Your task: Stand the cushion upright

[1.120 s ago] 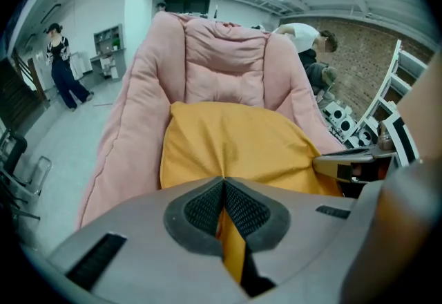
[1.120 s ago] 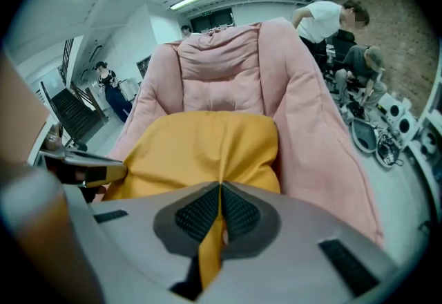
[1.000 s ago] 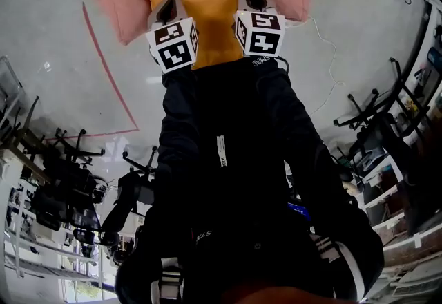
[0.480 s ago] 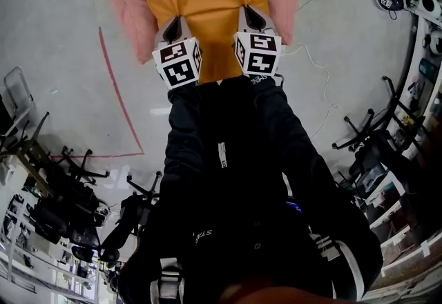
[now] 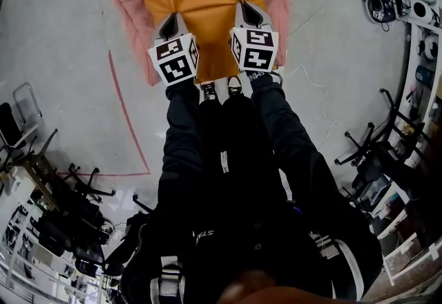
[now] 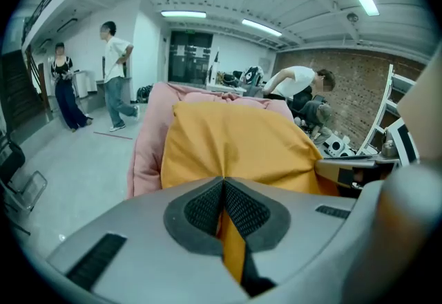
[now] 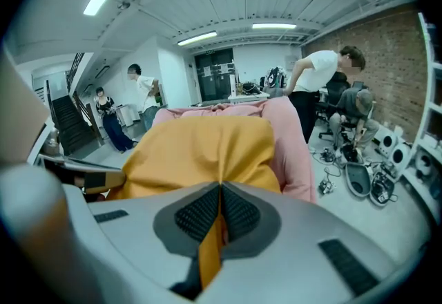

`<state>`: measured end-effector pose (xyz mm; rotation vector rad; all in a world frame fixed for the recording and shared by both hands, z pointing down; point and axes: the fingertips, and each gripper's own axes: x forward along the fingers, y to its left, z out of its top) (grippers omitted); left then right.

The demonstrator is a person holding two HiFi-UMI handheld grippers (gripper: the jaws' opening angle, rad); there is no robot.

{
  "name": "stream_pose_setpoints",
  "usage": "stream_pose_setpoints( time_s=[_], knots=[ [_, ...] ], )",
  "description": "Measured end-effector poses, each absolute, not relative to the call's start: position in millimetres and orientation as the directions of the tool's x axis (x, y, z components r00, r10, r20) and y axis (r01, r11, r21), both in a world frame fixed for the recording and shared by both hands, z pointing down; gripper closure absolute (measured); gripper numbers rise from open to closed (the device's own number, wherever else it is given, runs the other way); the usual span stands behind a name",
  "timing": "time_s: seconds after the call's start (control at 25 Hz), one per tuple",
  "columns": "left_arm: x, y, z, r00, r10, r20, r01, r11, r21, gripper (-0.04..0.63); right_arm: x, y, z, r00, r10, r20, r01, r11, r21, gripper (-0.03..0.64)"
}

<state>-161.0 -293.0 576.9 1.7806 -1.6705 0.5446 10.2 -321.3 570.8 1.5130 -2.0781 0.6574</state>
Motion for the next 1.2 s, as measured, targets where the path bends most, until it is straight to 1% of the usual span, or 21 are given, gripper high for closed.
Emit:
stream_pose_setpoints(
  time_s=[0.32, 0.56, 0.92, 1.2],
  knots=[
    [-166.4, -367.8, 542.3, 0.089, -0.796, 0.598, -0.990, -0.006, 0.141, 0.589, 4.5, -396.8, 537.1, -0.266, -0.795, 0.545, -0.960, 0.268, -0.077, 0.600],
    [-181.0, -418.2, 541.0, 0.073, -0.824, 0.562, -0.992, -0.004, 0.124, 0.589, -10.4, -445.3, 532.8, -0.265, -0.826, 0.498, -0.961, 0.266, -0.072, 0.600],
    [-186.3, -425.0, 630.2, 0.090, -0.762, 0.642, -0.994, -0.031, 0.102, 0.589, -17.8, -447.9, 623.5, -0.283, -0.744, 0.606, -0.946, 0.319, -0.051, 0.598],
    [-180.7, -428.9, 665.9, 0.113, -0.715, 0.690, -0.993, -0.092, 0.068, 0.588, -12.7, -449.3, 658.9, -0.278, -0.699, 0.659, -0.938, 0.346, -0.029, 0.597]
  ],
)
